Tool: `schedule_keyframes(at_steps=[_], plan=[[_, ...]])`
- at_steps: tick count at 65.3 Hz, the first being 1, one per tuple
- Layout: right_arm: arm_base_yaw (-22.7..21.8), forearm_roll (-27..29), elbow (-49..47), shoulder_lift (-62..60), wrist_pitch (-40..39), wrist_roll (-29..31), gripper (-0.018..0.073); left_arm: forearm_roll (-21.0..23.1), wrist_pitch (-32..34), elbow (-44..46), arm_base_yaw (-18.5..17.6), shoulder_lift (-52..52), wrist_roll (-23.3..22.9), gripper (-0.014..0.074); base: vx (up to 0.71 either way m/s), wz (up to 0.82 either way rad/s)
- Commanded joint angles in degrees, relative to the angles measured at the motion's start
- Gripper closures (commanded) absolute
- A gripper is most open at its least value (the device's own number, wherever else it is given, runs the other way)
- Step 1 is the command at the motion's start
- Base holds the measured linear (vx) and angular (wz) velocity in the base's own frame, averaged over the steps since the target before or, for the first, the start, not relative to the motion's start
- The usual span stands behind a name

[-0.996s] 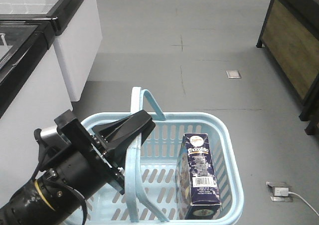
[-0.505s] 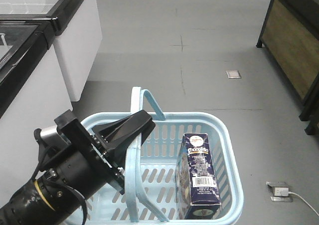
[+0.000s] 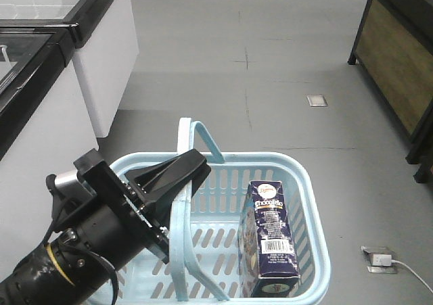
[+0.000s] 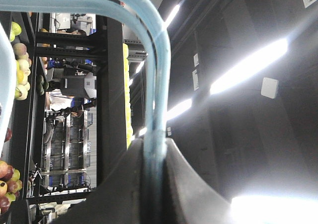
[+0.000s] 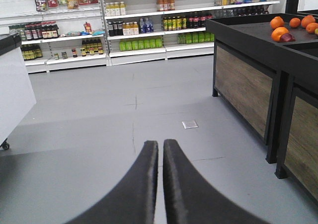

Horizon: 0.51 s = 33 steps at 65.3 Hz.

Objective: Left arm holds basket, right arm returns cookies

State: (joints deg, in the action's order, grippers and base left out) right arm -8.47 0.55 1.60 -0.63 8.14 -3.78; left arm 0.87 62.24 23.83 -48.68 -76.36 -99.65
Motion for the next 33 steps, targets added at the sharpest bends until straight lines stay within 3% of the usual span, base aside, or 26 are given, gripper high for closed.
schedule_keyframes(at_steps=[1, 33], plan=[[-0.05, -0.55, 1.03, -0.75, -4.37, 0.53, 0.0565, 0.69, 9.99, 1.59, -0.37, 1.76, -0.03, 0.0599, 0.00, 0.00], [-0.05, -0.55, 1.03, -0.75, -4.37, 0.53, 0.0565, 0.69, 9.99, 1.59, -0.37, 1.76, -0.03, 0.0599, 0.00, 0.00]])
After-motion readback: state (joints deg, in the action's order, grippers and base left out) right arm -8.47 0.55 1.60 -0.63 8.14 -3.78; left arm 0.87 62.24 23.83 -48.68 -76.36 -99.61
